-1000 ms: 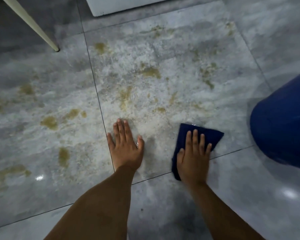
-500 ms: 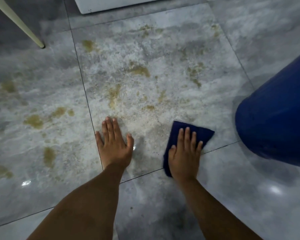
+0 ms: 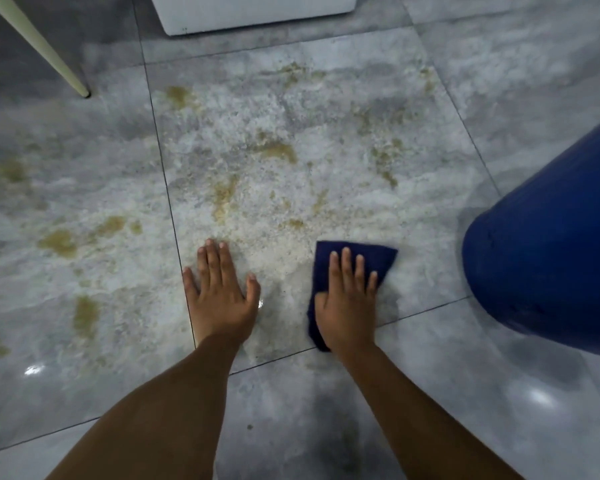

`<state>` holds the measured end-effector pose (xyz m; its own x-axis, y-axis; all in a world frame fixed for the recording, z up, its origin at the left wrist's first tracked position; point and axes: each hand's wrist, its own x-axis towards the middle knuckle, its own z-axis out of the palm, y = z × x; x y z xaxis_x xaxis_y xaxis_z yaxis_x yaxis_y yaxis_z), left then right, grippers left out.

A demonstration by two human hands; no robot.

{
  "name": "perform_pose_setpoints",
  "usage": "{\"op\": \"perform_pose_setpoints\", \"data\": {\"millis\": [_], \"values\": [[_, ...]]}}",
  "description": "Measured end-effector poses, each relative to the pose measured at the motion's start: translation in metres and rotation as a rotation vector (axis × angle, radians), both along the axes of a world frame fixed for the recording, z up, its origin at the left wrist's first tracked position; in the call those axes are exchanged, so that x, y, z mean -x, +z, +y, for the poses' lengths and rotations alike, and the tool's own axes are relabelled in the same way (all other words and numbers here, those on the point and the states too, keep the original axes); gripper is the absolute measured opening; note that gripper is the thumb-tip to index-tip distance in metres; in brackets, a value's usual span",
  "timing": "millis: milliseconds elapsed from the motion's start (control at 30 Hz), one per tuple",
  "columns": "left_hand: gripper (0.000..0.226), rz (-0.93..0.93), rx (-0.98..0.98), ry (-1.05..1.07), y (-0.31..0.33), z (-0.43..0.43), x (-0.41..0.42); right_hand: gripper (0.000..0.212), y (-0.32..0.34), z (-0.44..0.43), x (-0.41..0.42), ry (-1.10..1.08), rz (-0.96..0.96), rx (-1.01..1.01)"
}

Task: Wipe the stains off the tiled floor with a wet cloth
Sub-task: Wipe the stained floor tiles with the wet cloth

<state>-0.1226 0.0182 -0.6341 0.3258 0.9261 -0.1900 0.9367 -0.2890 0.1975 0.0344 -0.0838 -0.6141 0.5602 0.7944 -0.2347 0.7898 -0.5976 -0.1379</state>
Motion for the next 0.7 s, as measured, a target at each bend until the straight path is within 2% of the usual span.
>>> {"op": "perform_pose_setpoints", "data": {"millis": [67, 133, 233, 300, 433, 533, 600, 700], "values": [[0.074, -0.004, -0.002, 0.001, 0.0, -0.001, 0.0, 0.066, -0.003, 0.038, -0.014, 0.087, 0.038, -0.005], [0.073, -0.006, 0.002, -0.005, -0.001, 0.0, 0.001, 0.065, -0.009, 0.053, -0.039, 0.041, 0.017, -0.046], [0.073, -0.008, -0.005, -0.006, -0.001, 0.002, -0.001, 0.064, -0.016, 0.03, -0.055, -0.078, -0.044, -0.099], [0.073, -0.007, -0.003, -0.007, -0.001, 0.001, 0.0, 0.065, -0.014, 0.006, -0.03, -0.096, -0.06, -0.107], [0.074, -0.001, 0.001, 0.001, -0.002, 0.002, -0.001, 0.057, -0.011, 0.018, 0.03, 0.178, 0.049, -0.147], [0.074, -0.001, -0.003, -0.001, -0.004, 0.002, 0.0, 0.056, -0.016, 0.082, 0.01, 0.33, 0.072, -0.184], [0.073, 0.001, -0.006, -0.007, -0.005, 0.003, 0.001, 0.056, -0.019, 0.116, -0.025, 0.288, 0.025, -0.158], [0.072, 0.004, -0.009, -0.014, -0.004, 0.003, 0.002, 0.056, -0.023, 0.118, -0.076, 0.09, -0.031, -0.107]]}}
